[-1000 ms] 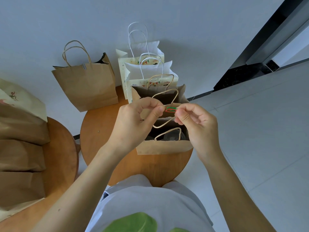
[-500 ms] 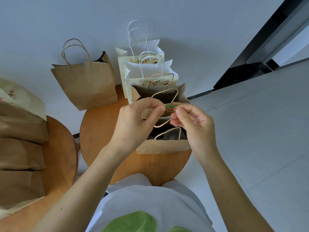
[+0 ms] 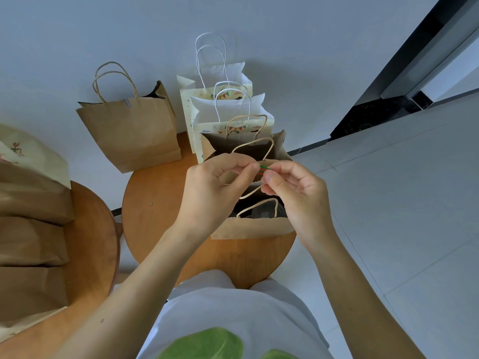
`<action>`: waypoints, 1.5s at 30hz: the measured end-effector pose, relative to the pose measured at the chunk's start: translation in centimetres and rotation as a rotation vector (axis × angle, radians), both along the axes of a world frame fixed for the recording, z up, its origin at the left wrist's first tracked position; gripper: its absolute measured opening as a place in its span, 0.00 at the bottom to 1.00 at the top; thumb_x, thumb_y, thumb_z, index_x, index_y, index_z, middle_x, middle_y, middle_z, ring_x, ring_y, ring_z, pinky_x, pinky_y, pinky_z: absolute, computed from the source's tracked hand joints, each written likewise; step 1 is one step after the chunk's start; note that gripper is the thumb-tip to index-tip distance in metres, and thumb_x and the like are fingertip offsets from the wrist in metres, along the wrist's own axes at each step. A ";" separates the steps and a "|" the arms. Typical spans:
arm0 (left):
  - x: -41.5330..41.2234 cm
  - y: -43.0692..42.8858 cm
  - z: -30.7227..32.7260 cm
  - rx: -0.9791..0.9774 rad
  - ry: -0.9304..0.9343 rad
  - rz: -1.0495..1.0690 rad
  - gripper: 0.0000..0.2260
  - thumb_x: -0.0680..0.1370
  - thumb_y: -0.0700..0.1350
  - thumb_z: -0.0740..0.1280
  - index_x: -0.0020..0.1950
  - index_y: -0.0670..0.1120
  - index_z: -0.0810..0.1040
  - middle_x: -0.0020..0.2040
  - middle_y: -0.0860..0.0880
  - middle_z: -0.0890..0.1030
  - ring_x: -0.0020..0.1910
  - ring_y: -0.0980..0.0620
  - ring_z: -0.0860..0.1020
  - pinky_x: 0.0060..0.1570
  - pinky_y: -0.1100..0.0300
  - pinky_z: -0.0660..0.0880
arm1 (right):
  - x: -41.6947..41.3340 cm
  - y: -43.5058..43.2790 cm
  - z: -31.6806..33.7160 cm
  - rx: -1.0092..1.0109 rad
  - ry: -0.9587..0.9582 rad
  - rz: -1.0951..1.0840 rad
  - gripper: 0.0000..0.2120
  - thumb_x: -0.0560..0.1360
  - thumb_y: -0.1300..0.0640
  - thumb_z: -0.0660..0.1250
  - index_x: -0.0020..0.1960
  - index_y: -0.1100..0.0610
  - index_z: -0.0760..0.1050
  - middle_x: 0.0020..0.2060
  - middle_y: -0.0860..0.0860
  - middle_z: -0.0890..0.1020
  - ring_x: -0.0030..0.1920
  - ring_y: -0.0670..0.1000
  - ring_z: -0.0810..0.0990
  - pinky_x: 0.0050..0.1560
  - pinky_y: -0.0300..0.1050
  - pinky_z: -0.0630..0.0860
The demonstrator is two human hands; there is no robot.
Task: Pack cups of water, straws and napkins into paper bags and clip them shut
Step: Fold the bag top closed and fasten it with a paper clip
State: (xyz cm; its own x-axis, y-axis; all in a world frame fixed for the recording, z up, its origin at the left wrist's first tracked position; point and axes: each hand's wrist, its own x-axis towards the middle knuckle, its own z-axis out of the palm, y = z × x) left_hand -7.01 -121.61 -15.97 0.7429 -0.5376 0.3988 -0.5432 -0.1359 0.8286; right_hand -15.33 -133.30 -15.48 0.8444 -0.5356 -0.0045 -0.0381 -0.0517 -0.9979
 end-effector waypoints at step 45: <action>-1.9 -1.8 0.9 0.072 0.503 0.043 0.08 0.77 0.41 0.65 0.40 0.51 0.78 0.37 0.54 0.80 0.38 0.63 0.78 0.35 0.75 0.71 | -0.7 -0.3 -0.9 -0.052 -0.043 -0.201 0.06 0.74 0.59 0.65 0.44 0.49 0.76 0.41 0.46 0.82 0.41 0.43 0.83 0.42 0.35 0.78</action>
State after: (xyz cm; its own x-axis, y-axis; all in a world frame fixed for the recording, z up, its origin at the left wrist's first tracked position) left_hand -8.88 -123.45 -15.06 0.8557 -0.5149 -0.0511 -0.0717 -0.2158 0.9738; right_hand -15.98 -133.62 -16.34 0.7197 -0.6916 0.0608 -0.0107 -0.0986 -0.9951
